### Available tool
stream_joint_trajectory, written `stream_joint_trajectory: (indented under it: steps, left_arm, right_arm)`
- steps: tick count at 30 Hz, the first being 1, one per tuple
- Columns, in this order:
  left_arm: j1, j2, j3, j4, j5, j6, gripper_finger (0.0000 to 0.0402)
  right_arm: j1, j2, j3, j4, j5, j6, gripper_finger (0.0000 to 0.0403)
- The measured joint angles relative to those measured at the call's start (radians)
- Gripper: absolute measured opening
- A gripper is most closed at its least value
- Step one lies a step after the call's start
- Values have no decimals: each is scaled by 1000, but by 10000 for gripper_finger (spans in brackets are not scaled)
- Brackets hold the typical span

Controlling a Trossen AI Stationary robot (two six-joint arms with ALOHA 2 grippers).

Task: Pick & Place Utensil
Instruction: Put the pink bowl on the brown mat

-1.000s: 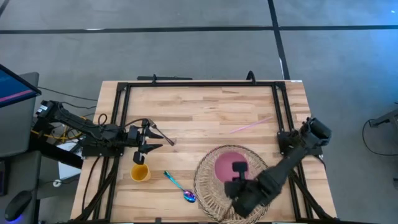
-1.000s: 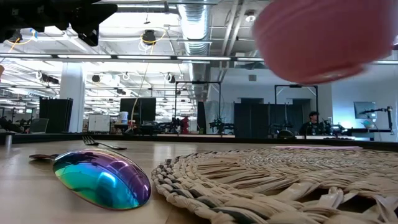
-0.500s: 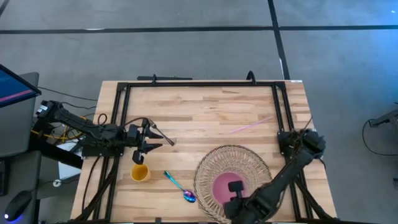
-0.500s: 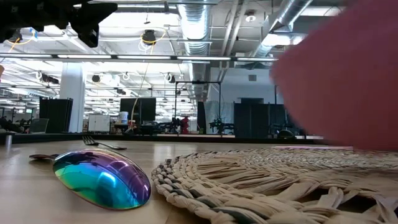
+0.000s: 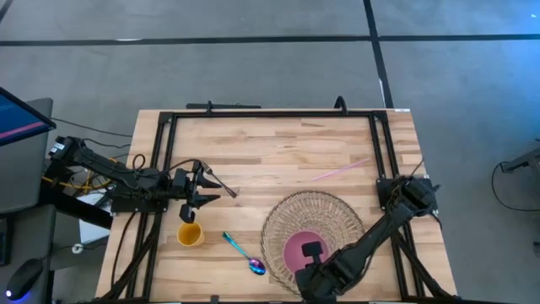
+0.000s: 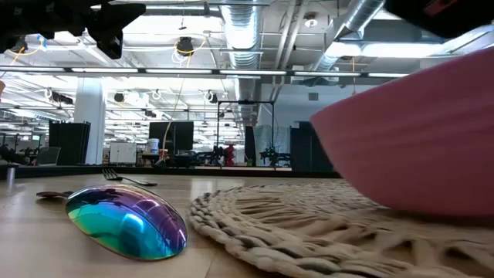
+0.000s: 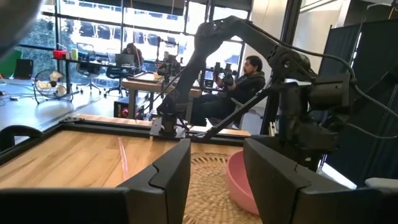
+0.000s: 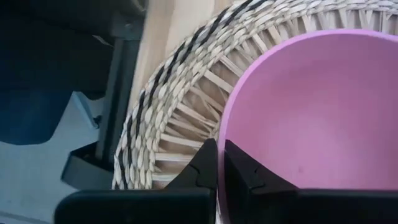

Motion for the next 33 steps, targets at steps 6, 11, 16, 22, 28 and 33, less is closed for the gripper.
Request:
stream_joint_trajectory:
  steps: [6,11,16,22,28,33]
  left_arm:
    - [0,0,0,0,0,0,150]
    - [0,0,0,0,0,0,150]
    - [0,0,0,0,0,0,150]
    - [0,0,0,0,0,0,150]
    - [0,0,0,0,0,0,150]
    - [0,0,0,0,0,0,150]
  right_arm:
    - [-24,0,0,-24,-3,-2,1]
    - [-20,-4,0,-85,4,-2,2]
    - [-15,-10,-3,-131,25,-1,3]
    - [19,-70,-6,-112,31,44,3]
    - [97,-103,-4,-116,129,157,3]
    - [163,-84,-6,-109,212,136,3]
